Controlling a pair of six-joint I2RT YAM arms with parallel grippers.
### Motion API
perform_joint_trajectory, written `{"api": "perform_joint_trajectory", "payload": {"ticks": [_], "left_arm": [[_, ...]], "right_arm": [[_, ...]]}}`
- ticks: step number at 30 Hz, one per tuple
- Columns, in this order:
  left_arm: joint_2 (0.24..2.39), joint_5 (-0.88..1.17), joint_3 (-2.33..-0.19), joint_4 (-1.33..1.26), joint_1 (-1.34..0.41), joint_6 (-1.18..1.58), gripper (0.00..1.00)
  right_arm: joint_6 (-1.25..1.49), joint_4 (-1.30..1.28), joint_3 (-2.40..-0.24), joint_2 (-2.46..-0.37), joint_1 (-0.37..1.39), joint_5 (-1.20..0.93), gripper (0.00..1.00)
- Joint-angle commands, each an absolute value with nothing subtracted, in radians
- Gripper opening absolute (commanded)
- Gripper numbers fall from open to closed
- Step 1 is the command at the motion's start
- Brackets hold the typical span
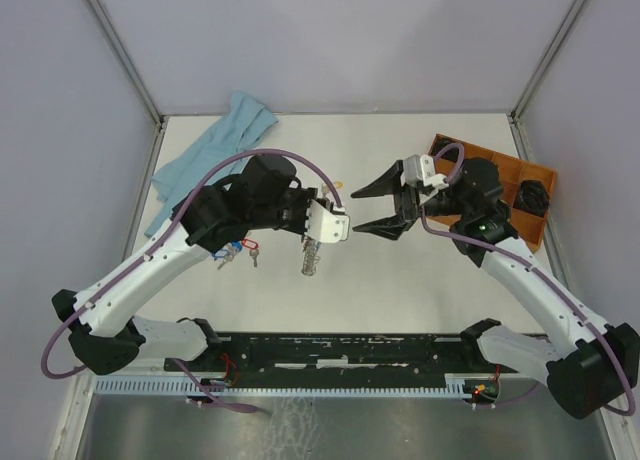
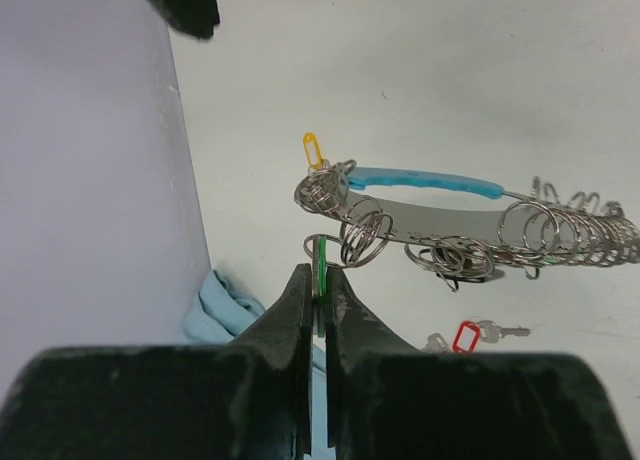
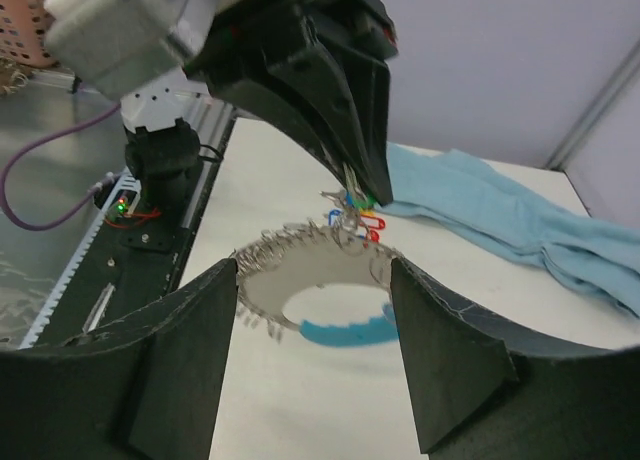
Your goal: Remove the keys from the keyring
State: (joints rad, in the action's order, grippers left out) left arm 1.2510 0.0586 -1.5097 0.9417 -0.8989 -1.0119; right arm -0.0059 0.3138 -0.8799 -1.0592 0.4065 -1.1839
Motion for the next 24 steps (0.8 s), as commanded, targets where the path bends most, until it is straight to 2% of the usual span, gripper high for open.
{"api": "perform_joint_trajectory", "payload": {"ticks": [1,11,18,24], "left_arm": [[1.24,0.119,-1.516,0.836,-0.901,-1.106,0.03],[1.225,0.264,-1.458,0.76,-0.901,-1.077,0.03],[1.224,0.307,-1.441,0.742,-0.902,-1.043,0.03],[1.229,0.331,-1.431,0.733,-0.901,-1.028,0.03]], "right_arm": [[0.064,0.427,-0.956,-1.105,0.48,-1.152,0.7],[0.021,0.443,-0.914,-1.109,0.525,-1.127,0.61],[-0.306,0.07,-0.966,-1.105,0.57,-1.082,0.48],[-0.368,0.004,-0.985,-1.105,0.589,-1.056,0.43]]}}
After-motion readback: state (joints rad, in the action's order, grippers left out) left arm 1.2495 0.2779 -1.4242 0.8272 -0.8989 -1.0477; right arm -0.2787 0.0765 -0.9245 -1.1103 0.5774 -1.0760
